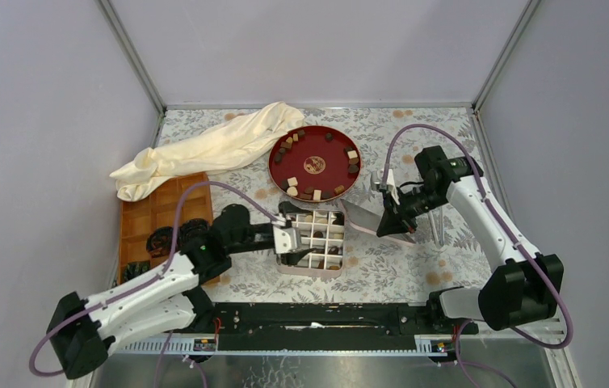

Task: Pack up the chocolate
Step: Pick up the box lid from the center of the board.

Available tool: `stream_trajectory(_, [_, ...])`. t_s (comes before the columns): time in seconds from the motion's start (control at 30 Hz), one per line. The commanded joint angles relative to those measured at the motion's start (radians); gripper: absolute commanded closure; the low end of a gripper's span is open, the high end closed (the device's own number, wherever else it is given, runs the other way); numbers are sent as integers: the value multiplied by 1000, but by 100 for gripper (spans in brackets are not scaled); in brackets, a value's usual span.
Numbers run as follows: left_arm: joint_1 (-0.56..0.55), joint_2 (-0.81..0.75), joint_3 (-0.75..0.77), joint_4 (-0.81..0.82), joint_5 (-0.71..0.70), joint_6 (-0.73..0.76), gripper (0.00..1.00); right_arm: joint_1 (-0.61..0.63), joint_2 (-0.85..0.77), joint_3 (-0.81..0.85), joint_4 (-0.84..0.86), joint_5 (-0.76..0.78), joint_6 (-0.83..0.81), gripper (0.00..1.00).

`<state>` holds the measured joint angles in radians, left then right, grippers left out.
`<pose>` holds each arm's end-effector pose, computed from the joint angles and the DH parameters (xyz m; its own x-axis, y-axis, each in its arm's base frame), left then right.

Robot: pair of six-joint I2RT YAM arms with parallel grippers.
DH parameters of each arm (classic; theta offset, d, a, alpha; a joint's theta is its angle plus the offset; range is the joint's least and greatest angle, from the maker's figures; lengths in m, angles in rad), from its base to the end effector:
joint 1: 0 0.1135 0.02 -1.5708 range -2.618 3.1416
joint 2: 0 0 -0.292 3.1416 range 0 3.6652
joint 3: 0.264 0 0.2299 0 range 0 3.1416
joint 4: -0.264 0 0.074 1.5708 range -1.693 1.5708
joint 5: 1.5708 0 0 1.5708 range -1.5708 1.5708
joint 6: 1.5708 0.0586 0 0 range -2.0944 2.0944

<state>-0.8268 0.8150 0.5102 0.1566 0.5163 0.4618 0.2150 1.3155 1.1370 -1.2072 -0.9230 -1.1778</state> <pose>0.0959 -0.1469 0.2982 0.3429 0.1996 -0.9179 0.9134 0.1572 0.3754 0.1810 0.0874 0.3082 -0.1164 -0.5960 -0.7945 -0.9913 0.0201 0.1301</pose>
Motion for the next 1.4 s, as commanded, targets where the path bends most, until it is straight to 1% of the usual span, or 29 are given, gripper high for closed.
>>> stream_trajectory(0.0, [-69, 135, 72, 105, -75, 278, 9, -1, 14, 60, -110, -119, -61, 100])
stream_trajectory(0.07, [-88, 204, 101, 149, -94, 289, 11, 1, 14, 64, -122, -137, -73, 100])
stream_trajectory(0.23, [-107, 385, 182, 259, -100, 239, 20, 9, 2, 70, -133, -164, -85, 100])
stream_trajectory(0.3, [-118, 443, 210, 283, -95, 231, 23, 11, -2, 70, -136, -172, -89, 100])
stream_trajectory(0.43, [-141, 538, 261, 287, -97, 238, 32, 14, 2, 86, -161, -183, -114, 100])
stream_trajectory(0.5, [-149, 571, 279, 278, -99, 252, 39, 15, 2, 91, -169, -185, -125, 100])
stream_trajectory(0.57, [-152, 593, 291, 277, -99, 256, 49, 15, 2, 90, -176, -189, -136, 100])
stream_trajectory(0.6, [-152, 600, 297, 278, -99, 258, 57, 15, 1, 89, -178, -190, -143, 100])
stream_trajectory(0.7, [-156, 607, 307, 285, -100, 256, 86, 15, -1, 86, -189, -194, -161, 100])
stream_trajectory(0.77, [-164, 600, 305, 294, -101, 255, 100, 15, -6, 79, -189, -195, -166, 100])
stream_trajectory(0.93, [-178, 552, 292, 312, -104, 229, 100, 15, -42, 77, -173, -192, -147, 99])
stream_trajectory(0.97, [-179, 534, 284, 326, -104, 206, 100, 15, -53, 89, -162, -184, -129, 91])
stream_trajectory(1.0, [-179, 511, 275, 337, -108, 178, 100, 15, -68, 105, -156, -171, -109, 80])
stream_trajectory(1.03, [-178, 485, 266, 343, -116, 138, 100, 15, -85, 123, -146, -153, -81, 65])
stream_trajectory(1.07, [-178, 457, 257, 349, -122, 89, 100, 15, -108, 144, -118, -126, -47, 44])
stream_trajectory(1.1, [-179, 425, 245, 353, -135, 30, 100, 15, -134, 160, -89, -99, -9, 36])
stream_trajectory(1.2, [-178, 329, 202, 349, -195, -164, 100, 14, -216, 189, 58, -9, 134, 18])
stream_trajectory(1.27, [-177, 268, 171, 325, -253, -305, 100, 14, -259, 204, 140, 30, 206, 2])
stream_trajectory(1.37, [-167, 181, 122, 252, -324, -513, 100, 12, -268, 264, 151, 33, 229, 0])
